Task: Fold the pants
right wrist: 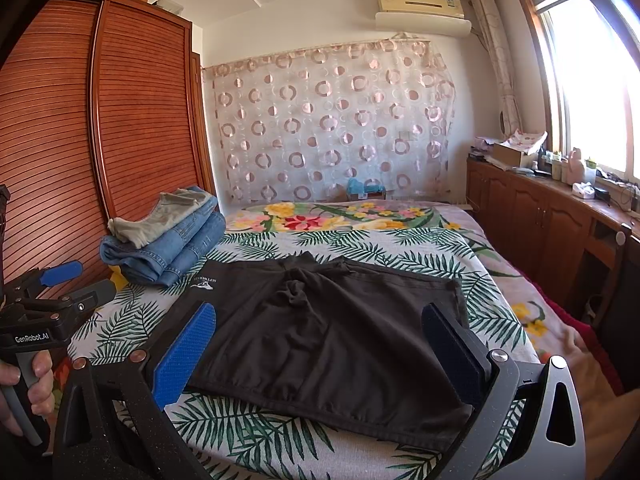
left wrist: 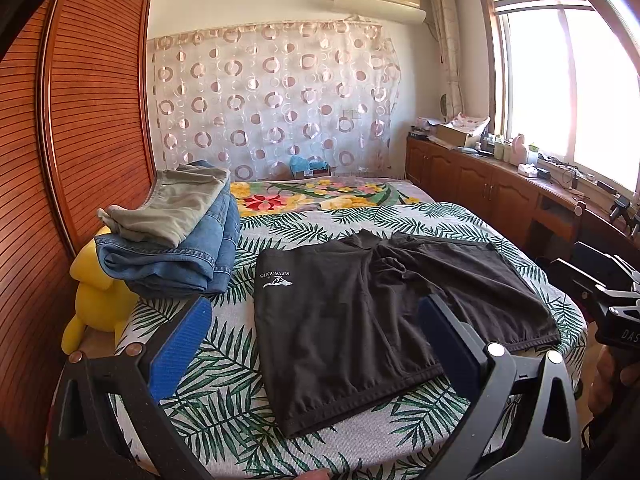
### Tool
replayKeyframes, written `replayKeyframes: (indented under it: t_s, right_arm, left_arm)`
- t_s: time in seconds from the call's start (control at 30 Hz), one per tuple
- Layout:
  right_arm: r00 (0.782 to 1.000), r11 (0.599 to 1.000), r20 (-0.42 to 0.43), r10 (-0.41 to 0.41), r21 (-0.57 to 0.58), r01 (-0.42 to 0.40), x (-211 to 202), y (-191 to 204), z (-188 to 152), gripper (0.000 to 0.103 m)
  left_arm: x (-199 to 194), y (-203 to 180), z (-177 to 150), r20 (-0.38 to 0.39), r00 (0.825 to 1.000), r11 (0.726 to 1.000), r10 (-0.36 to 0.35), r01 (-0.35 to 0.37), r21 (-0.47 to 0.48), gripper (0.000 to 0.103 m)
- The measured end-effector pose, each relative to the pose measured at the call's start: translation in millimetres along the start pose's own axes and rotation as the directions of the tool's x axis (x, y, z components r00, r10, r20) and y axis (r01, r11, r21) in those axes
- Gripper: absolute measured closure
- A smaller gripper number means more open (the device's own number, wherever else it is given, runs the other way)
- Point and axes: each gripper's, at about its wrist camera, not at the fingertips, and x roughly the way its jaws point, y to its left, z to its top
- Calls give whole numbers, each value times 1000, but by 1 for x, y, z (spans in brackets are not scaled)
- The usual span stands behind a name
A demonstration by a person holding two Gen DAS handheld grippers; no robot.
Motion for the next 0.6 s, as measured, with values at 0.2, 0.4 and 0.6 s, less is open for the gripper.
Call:
replayKeyframes:
  t_s: [0.2, 0.4, 0.6]
  right_arm:
    - [1000, 1000, 0, 1, 1, -1, 0, 0, 0, 0]
    - [1000, 1000, 1, 1, 1, -1, 0, 0, 0, 0]
    - [1000, 1000, 2, 2, 1, -2, 0, 0, 0, 0]
  left_arm:
    - [0, 0, 0, 1, 1000, 1000, -1, 1, 1, 0]
    - [-1, 0, 0, 2, 1000, 1000, -1, 1, 1, 0]
    - [0, 0, -1, 3, 1000, 1000, -1, 1, 1, 0]
